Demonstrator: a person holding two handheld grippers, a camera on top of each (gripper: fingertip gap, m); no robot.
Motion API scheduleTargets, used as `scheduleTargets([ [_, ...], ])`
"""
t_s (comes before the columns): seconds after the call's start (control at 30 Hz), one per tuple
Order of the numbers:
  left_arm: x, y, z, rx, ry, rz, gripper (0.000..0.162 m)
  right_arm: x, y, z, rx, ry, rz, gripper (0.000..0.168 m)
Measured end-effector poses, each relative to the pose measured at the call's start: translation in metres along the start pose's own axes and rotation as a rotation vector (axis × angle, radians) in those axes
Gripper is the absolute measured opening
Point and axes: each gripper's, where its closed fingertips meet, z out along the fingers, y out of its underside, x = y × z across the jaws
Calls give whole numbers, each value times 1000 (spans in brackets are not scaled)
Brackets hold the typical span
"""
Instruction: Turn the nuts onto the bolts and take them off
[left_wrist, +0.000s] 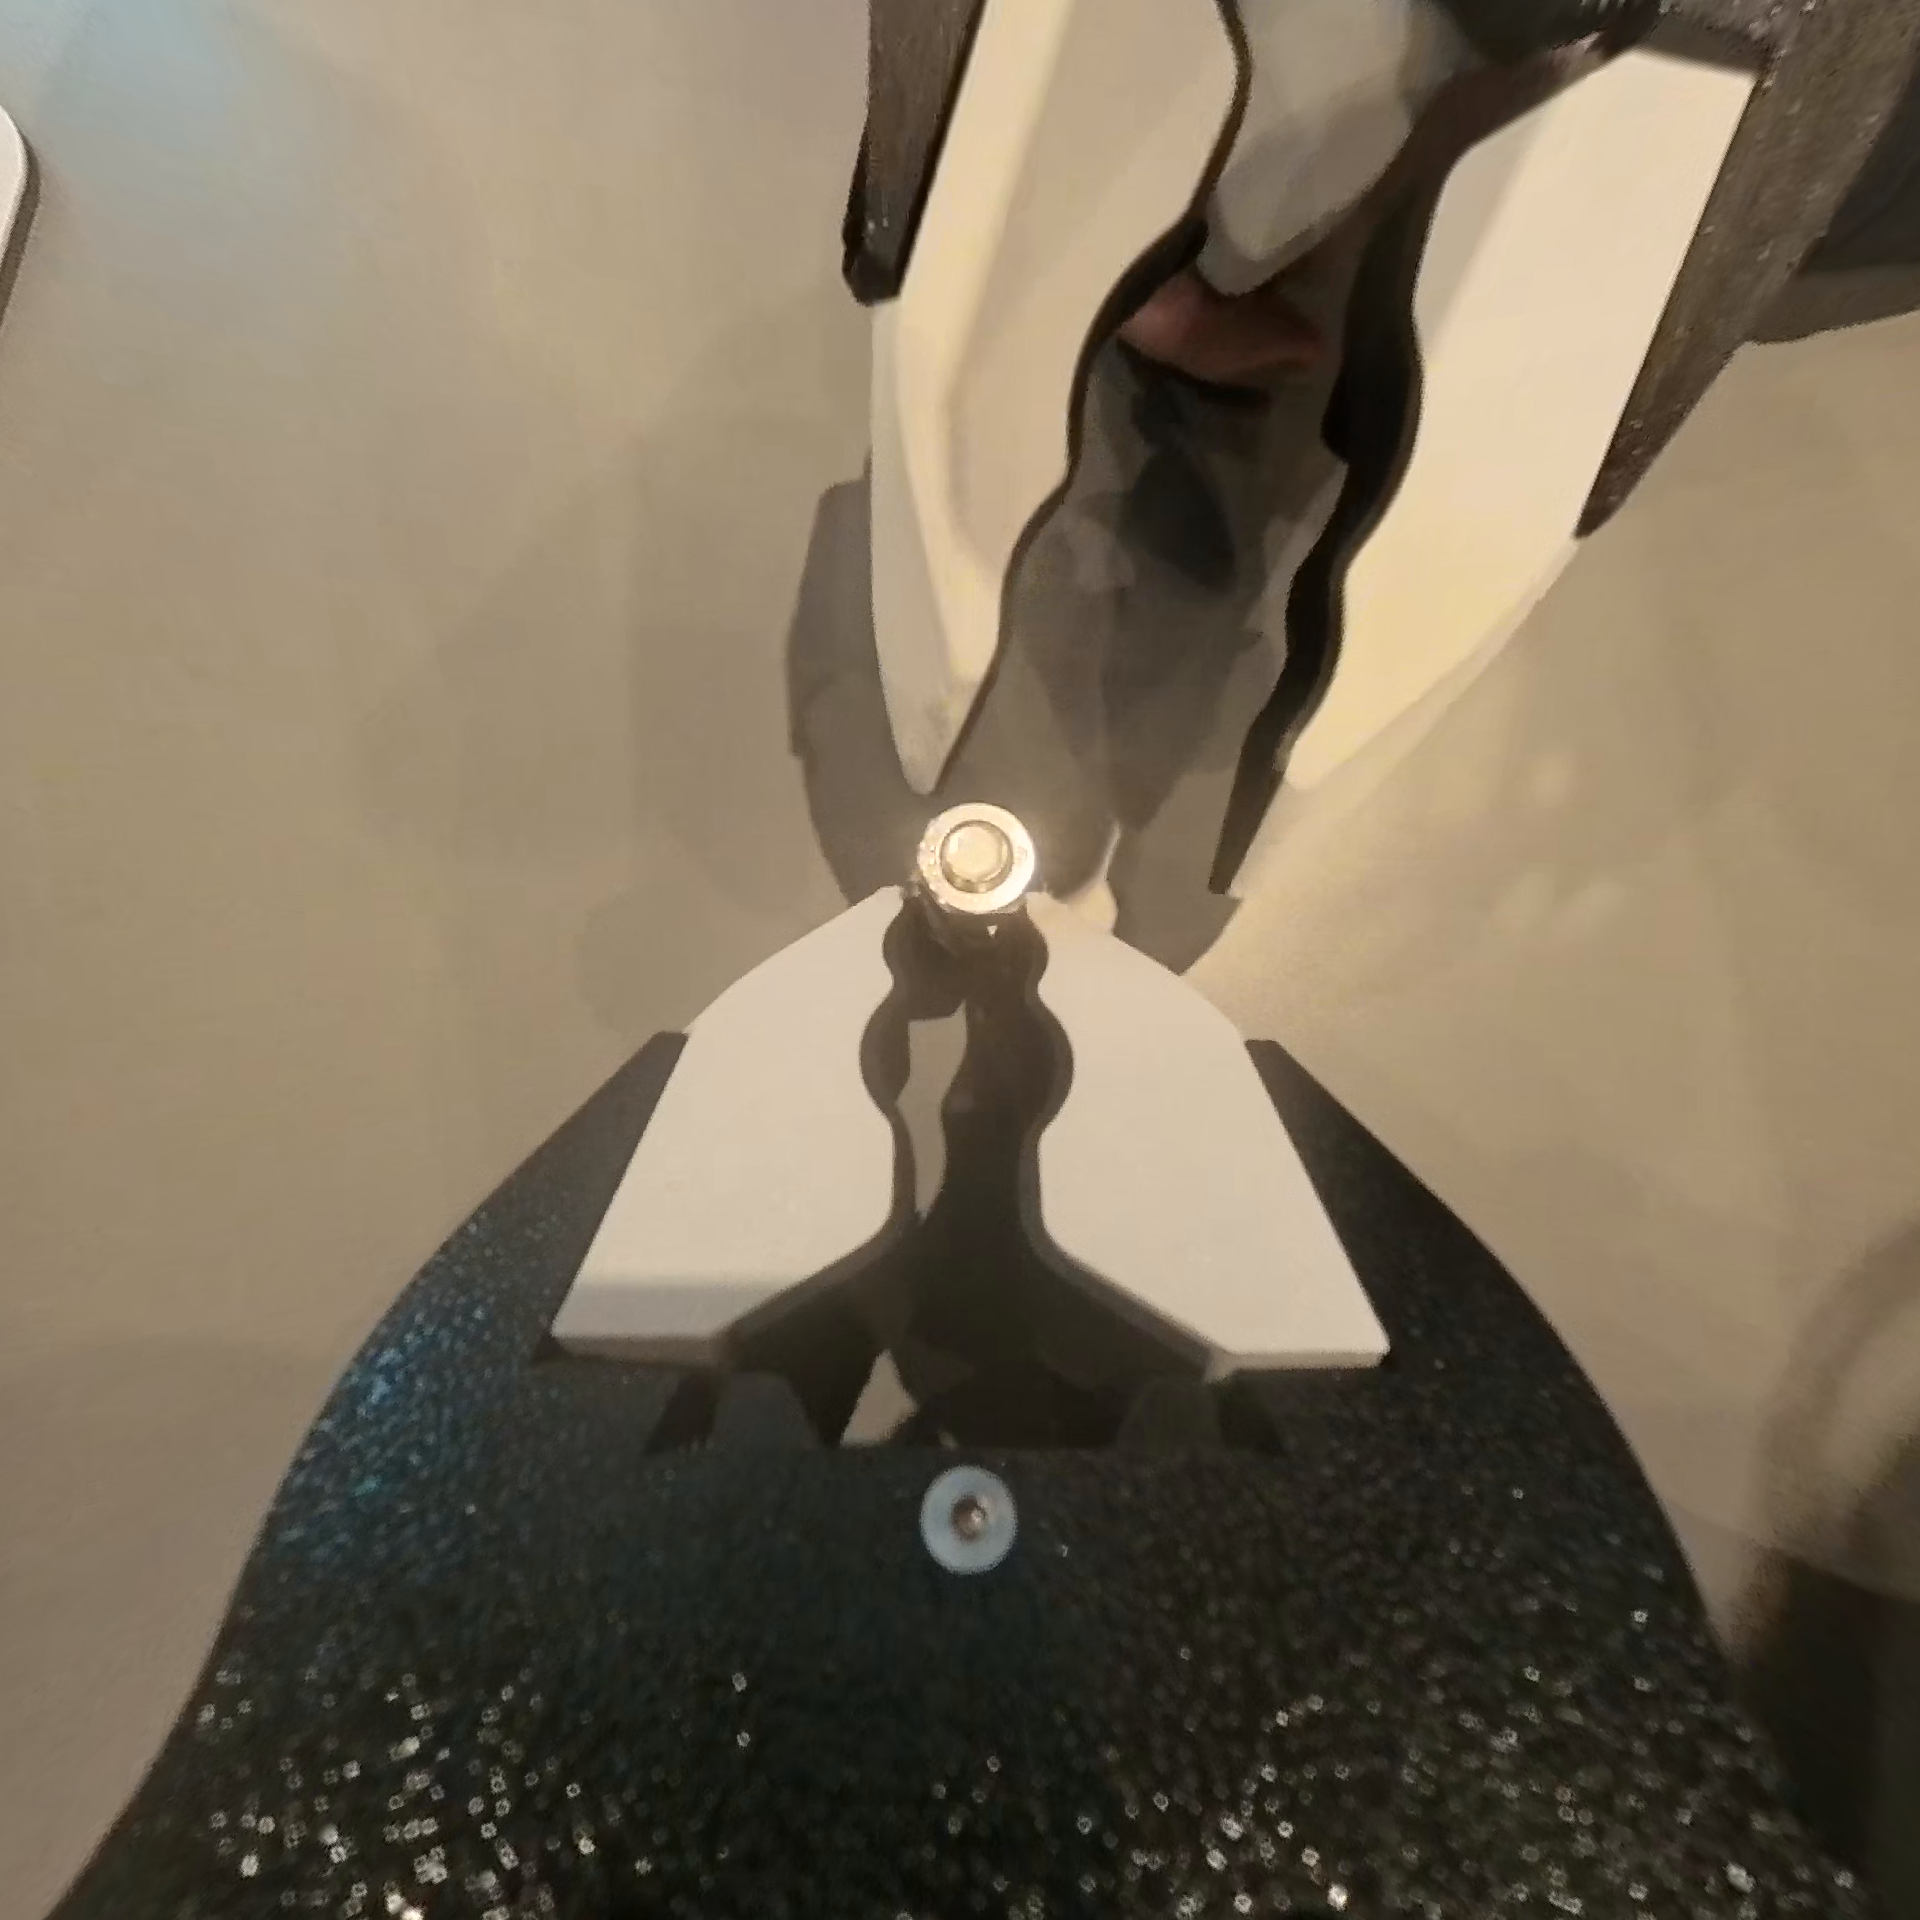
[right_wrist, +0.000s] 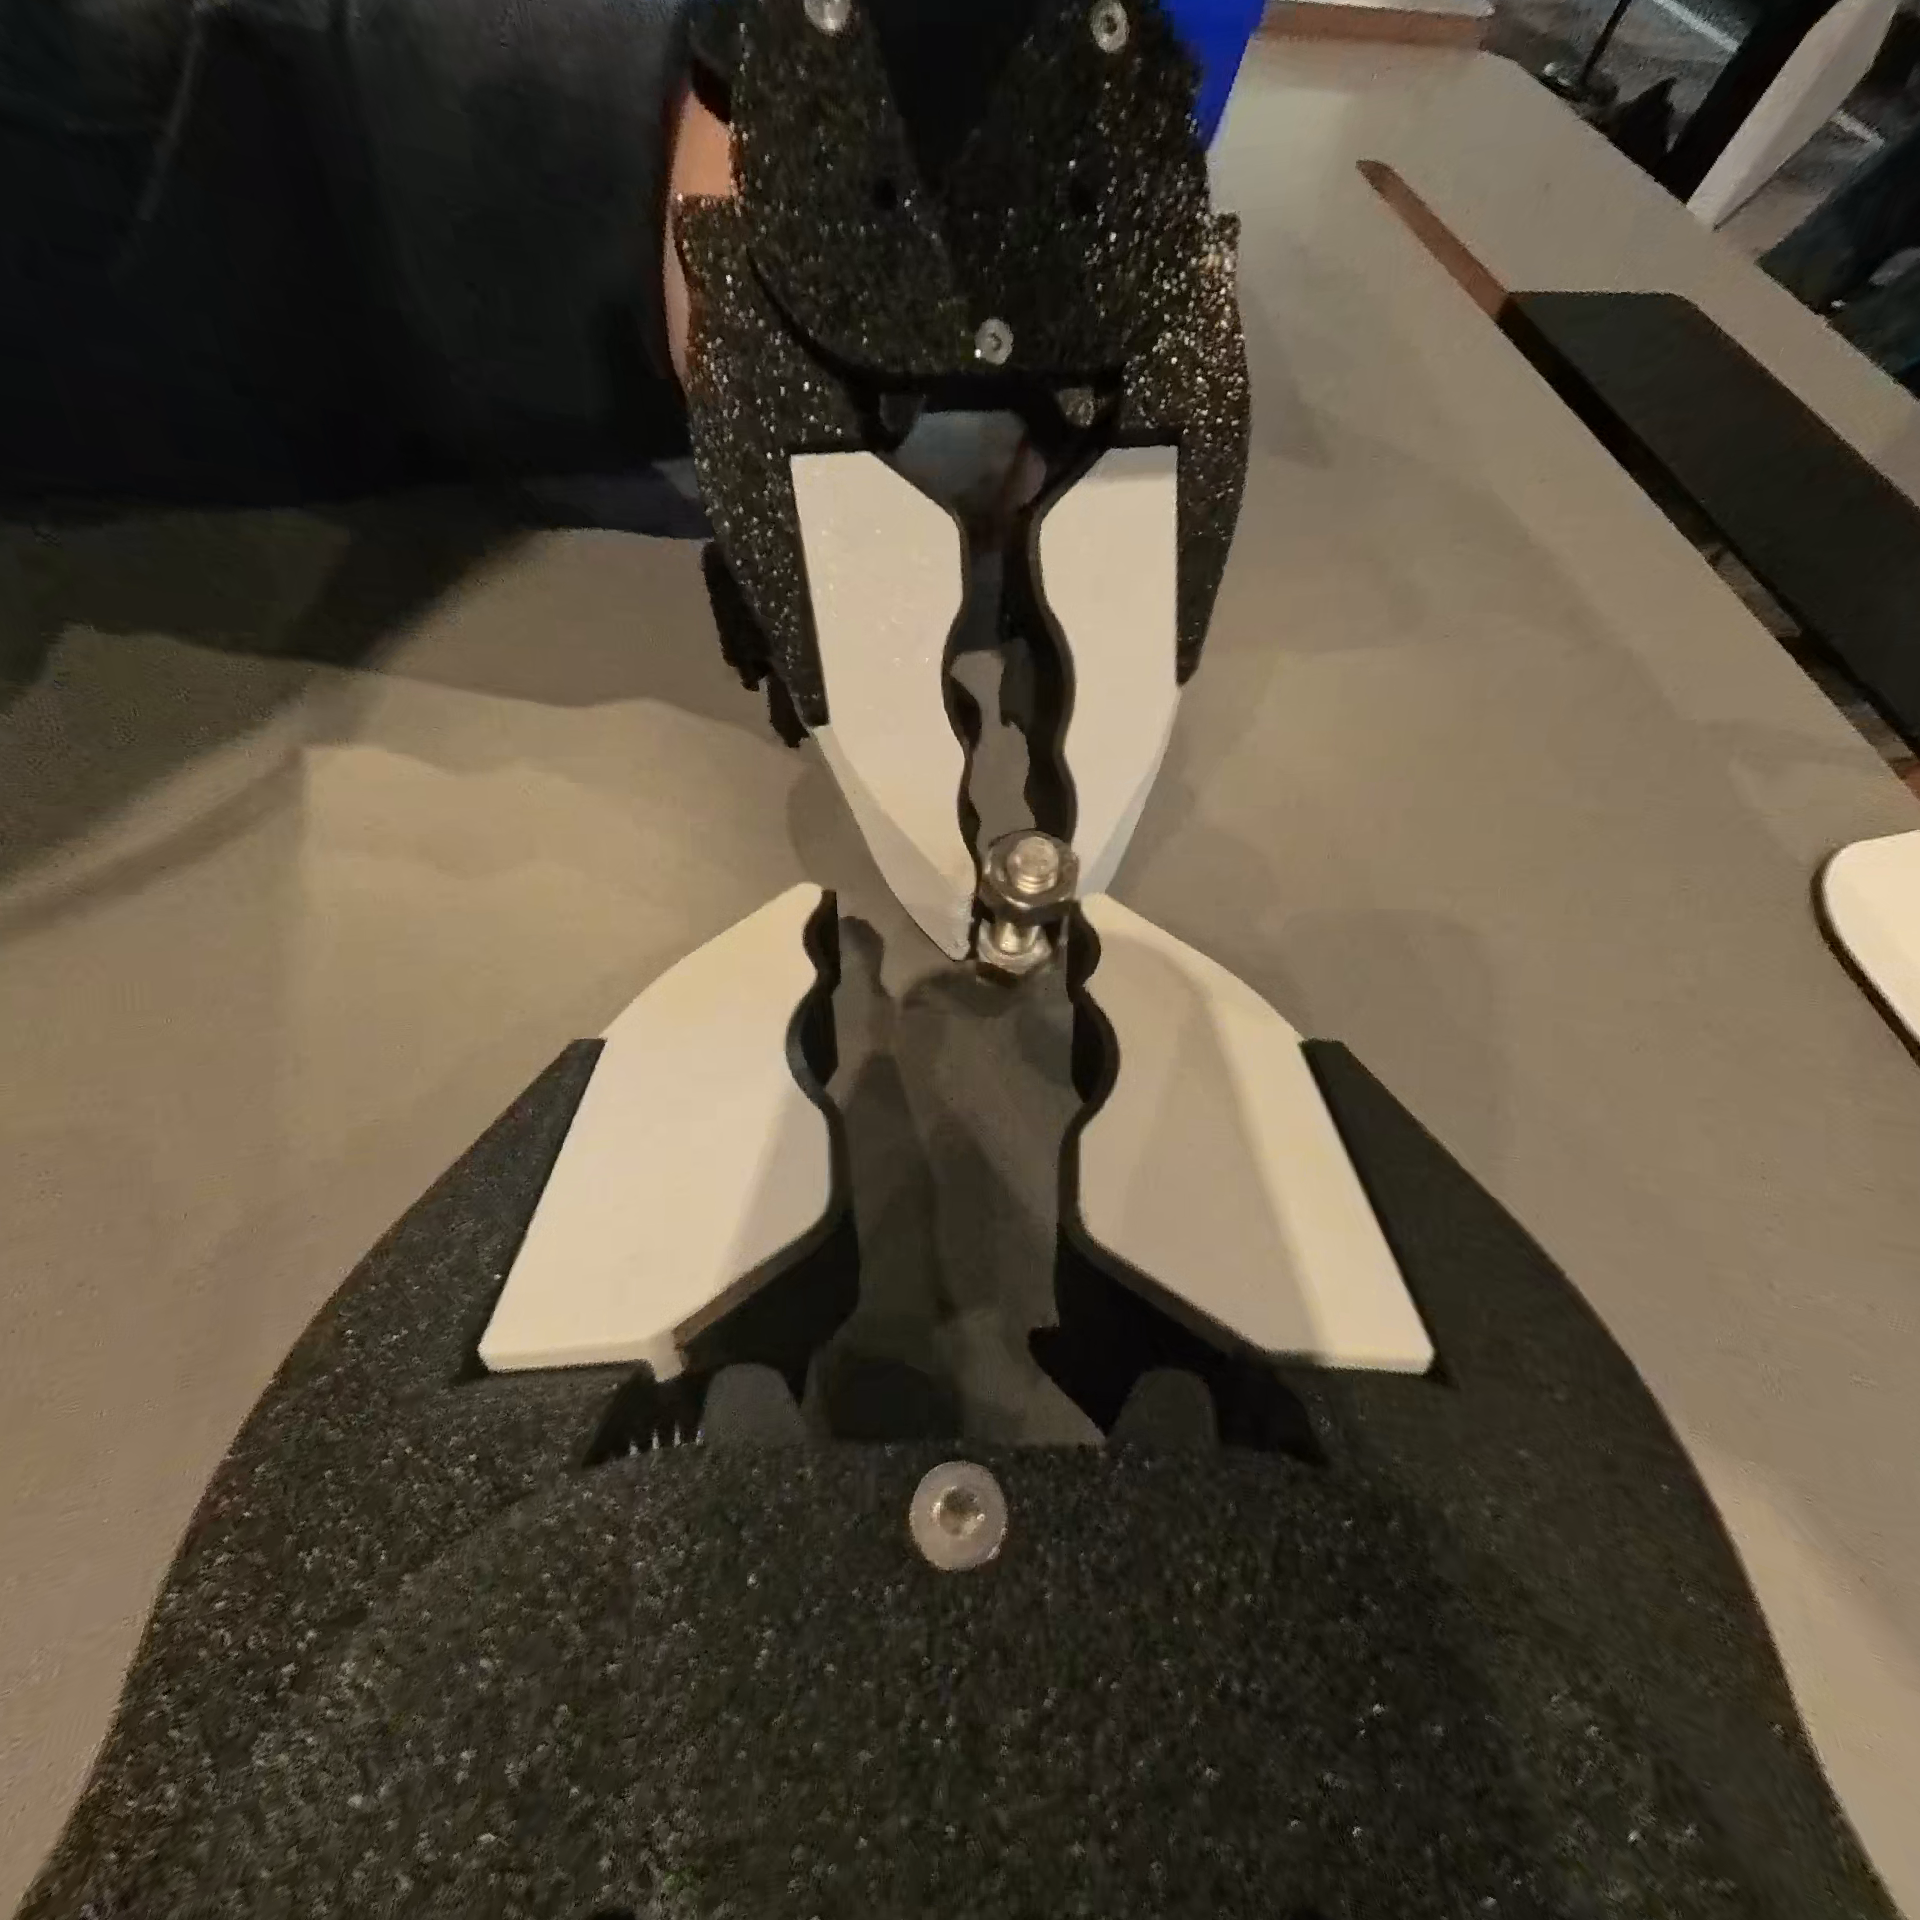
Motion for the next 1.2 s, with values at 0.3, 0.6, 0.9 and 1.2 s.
scheduleTargets([
  [0.3,7,-1,-1,3,56,-30,34,-1,-5,-5,49,-16,20,35],
  [0.6,4,5,-8,-14,62,-81,28,-4,-1,-3,23,-23,1,36],
  [0.9,3,6,-6,-6,43,0,17,-4,-2,-4,32,-26,3,35],
  [1.2,4,3,-5,7,59,-16,25,-6,-2,-4,29,-26,-12,35],
])
